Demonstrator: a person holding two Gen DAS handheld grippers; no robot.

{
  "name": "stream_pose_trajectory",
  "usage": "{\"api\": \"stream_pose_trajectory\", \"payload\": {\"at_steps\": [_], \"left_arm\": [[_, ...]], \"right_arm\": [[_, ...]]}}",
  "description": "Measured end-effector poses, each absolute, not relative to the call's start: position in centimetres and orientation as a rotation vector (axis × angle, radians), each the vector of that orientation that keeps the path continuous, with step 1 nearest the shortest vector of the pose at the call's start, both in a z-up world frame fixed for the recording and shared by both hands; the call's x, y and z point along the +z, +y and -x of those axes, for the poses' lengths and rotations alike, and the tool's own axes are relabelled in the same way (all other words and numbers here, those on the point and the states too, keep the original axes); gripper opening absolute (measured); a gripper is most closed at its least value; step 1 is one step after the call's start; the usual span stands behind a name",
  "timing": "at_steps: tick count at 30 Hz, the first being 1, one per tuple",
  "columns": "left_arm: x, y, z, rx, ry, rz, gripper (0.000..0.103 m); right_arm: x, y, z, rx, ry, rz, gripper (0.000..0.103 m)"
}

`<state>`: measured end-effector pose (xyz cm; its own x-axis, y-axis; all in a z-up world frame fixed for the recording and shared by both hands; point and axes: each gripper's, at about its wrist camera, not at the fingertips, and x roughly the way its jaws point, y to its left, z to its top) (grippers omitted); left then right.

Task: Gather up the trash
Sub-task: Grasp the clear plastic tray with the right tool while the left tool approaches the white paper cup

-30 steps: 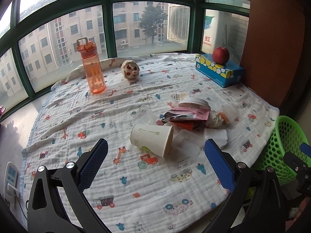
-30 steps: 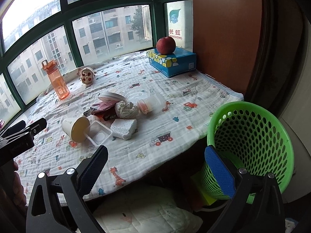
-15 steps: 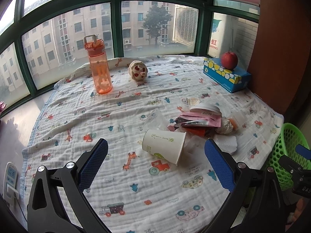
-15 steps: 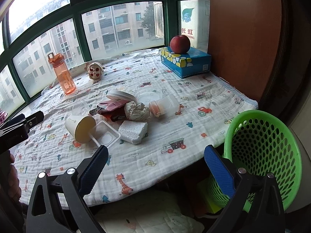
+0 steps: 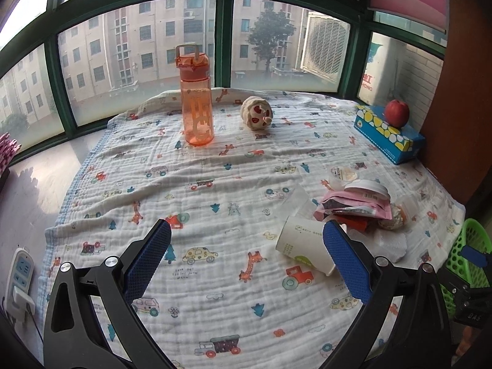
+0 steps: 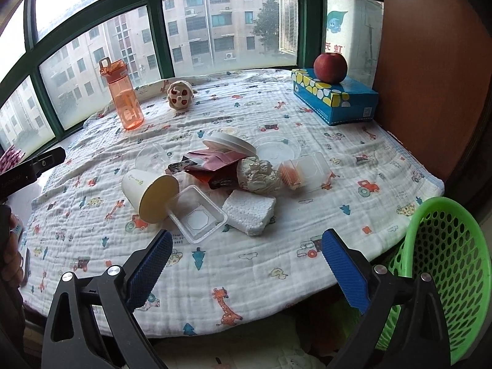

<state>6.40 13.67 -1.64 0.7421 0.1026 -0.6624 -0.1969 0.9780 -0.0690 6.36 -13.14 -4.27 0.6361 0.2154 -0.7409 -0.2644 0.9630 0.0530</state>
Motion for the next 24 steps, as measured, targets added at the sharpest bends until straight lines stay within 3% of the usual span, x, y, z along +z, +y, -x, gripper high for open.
{"api": "stream_pose_trajectory", "payload": {"at_steps": [24], "left_arm": [[-5.9, 14.8, -7.7, 0.085, 0.804, 0.144, 0.096]], "right_arm": [[-10.9, -5.3, -13.9, 0.617, 0.992, 0.323, 0.075]]}}
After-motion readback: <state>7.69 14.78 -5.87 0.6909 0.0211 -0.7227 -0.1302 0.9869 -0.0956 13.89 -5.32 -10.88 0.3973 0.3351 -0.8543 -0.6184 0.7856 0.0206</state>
